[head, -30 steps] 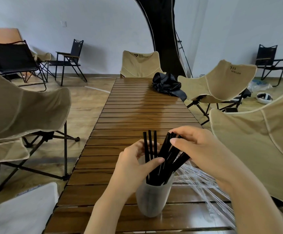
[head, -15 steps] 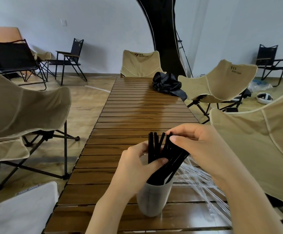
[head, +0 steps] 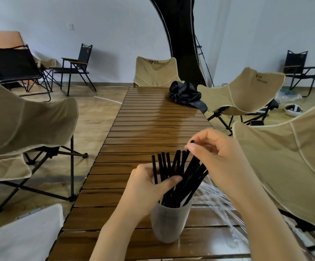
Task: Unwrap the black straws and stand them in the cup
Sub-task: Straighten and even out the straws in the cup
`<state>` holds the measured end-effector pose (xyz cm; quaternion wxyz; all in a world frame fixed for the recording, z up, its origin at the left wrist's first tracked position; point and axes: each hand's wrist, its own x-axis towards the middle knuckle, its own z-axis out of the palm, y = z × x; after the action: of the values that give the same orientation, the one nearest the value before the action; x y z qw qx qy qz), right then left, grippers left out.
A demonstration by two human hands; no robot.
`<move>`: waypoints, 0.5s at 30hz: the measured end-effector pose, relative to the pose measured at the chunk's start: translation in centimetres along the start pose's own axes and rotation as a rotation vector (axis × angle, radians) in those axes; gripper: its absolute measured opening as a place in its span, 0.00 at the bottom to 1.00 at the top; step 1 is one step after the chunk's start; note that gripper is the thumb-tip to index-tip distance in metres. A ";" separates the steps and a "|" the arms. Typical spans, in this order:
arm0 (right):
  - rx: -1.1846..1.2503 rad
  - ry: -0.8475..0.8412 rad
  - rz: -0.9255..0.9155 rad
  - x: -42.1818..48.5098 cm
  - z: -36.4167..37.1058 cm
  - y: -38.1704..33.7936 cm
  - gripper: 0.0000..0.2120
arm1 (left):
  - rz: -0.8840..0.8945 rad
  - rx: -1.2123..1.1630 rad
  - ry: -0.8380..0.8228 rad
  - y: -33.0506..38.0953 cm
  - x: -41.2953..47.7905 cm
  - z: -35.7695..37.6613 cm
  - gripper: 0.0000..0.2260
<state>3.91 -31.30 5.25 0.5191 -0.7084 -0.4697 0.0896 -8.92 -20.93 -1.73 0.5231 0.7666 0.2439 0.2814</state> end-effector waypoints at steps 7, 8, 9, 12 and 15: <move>0.133 0.185 -0.195 -0.3 0.0 -1.0 0.03 | 0.077 0.015 0.003 0.2 0.0 -0.6 0.09; 0.172 0.211 -0.205 -0.3 -0.1 -1.1 0.02 | 0.077 0.025 -0.002 0.1 0.0 -0.7 0.10; 0.202 0.238 -0.216 -0.3 -0.1 -1.1 0.02 | 0.072 0.036 -0.011 0.1 -0.1 -0.7 0.09; 0.258 0.305 -0.247 -0.3 -0.2 -1.0 0.02 | 0.043 0.057 -0.027 0.0 -0.2 -0.9 0.09; 0.174 0.327 -0.302 -0.2 -0.2 -0.3 0.07 | 0.010 0.061 0.016 0.1 -0.3 -0.9 0.07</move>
<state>3.74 -31.59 5.50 0.6549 -0.5878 -0.4706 -0.0647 -9.72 -20.51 -1.44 0.4962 0.7810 0.2527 0.2827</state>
